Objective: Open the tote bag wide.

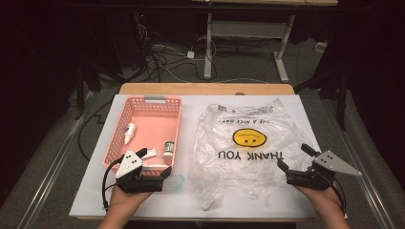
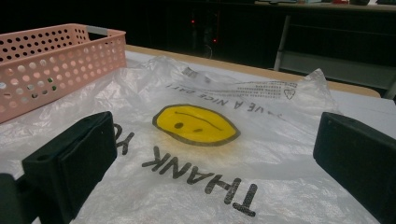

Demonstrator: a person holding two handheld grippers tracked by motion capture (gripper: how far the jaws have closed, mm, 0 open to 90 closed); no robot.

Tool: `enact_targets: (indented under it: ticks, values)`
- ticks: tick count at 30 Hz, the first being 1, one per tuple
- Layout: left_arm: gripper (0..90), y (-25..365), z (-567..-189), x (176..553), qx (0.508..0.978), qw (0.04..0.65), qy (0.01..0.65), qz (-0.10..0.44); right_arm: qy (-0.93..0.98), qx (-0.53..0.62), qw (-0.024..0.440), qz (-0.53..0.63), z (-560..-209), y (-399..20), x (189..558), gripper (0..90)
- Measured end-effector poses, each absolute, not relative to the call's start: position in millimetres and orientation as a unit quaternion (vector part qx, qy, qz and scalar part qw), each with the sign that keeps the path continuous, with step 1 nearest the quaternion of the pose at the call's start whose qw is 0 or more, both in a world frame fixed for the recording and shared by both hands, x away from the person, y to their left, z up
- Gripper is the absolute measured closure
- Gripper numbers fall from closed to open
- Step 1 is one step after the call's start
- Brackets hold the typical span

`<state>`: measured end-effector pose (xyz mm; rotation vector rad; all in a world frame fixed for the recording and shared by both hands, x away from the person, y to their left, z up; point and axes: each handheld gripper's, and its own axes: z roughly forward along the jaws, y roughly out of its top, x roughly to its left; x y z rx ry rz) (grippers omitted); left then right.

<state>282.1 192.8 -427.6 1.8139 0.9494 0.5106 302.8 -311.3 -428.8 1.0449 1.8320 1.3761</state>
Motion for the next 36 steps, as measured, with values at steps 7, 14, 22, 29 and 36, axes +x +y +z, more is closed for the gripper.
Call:
enact_targets:
  ticks: [7, 14, 22, 29, 36]
  values:
    - [0.0, 197, -428, 288, 0.742, 0.493, 0.404, 0.206, 0.69, 0.4, 0.303, 0.521, -429, -313, 303, 0.2]
    - [0.0, 203, -430, 286, 0.739, 0.492, 0.413, 0.204, 0.692, 0.399, 0.303, 0.52, -427, -312, 304, 0.5]
    - [0.0, 214, -429, 278, 0.731, 0.494, 0.423, 0.208, 0.701, 0.39, 0.303, 0.515, -421, -303, 304, 1.1]
    - [0.0, 216, -429, 278, 0.74, 0.48, 0.425, 0.203, 0.7, 0.399, 0.31, 0.505, -416, -311, 304, 2.0]
    - [0.0, 217, -425, 285, 0.755, 0.46, 0.421, 0.204, 0.693, 0.42, 0.32, 0.491, -417, -330, 300, 2.7]
